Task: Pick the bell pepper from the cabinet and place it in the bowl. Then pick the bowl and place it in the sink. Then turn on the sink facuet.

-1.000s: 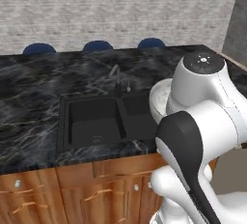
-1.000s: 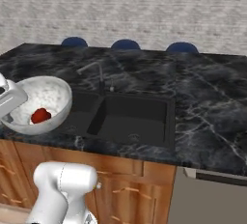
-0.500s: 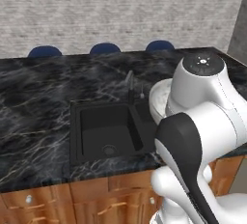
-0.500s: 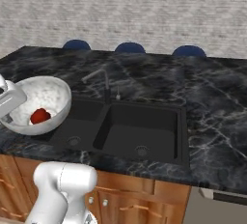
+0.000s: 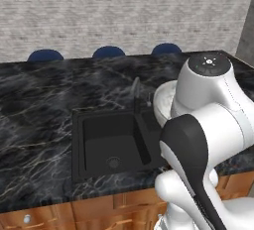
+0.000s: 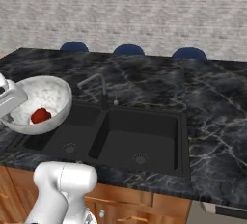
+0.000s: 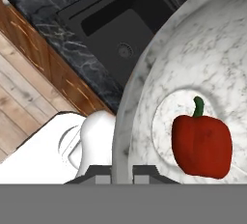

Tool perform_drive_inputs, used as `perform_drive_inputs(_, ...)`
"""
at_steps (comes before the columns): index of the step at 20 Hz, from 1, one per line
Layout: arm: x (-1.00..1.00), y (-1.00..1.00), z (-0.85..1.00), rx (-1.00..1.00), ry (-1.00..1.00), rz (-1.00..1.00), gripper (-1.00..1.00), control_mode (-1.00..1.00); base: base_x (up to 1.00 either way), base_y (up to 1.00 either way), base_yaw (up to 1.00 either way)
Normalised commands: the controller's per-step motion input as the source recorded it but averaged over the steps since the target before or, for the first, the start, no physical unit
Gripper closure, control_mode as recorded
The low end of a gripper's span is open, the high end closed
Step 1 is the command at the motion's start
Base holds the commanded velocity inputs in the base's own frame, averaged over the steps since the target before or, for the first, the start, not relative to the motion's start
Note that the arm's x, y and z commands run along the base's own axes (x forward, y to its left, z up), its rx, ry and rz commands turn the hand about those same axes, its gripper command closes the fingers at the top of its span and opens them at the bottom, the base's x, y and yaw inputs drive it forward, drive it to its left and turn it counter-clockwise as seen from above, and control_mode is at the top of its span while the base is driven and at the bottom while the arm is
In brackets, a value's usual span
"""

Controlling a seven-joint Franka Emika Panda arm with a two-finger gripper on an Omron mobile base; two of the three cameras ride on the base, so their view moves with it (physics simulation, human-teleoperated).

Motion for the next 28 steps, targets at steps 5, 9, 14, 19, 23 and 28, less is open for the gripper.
perform_drive_inputs(5,0.00,0.00,0.00,0.00,0.02,0.00,1.00,-1.00,0.04,0.00,0.00)
perform_drive_inputs(9,0.00,0.24,-0.31,0.06,0.07,-0.01,1.00,-1.00,0.00,0.00,0.00)
perform_drive_inputs(14,0.09,0.98,-0.80,0.07,0.13,-0.12,1.00,-1.00,0.00,0.00,0.00)
perform_drive_inputs(19,0.35,0.65,-0.64,0.00,0.16,-0.06,1.00,-1.00,0.00,0.00,0.00)
perform_drive_inputs(23,0.57,0.41,-0.50,0.00,0.07,-0.04,1.00,-1.00,0.00,0.00,0.00)
perform_drive_inputs(28,0.80,0.19,-0.36,0.00,0.04,-0.05,1.00,-1.00,0.00,0.00,0.00)
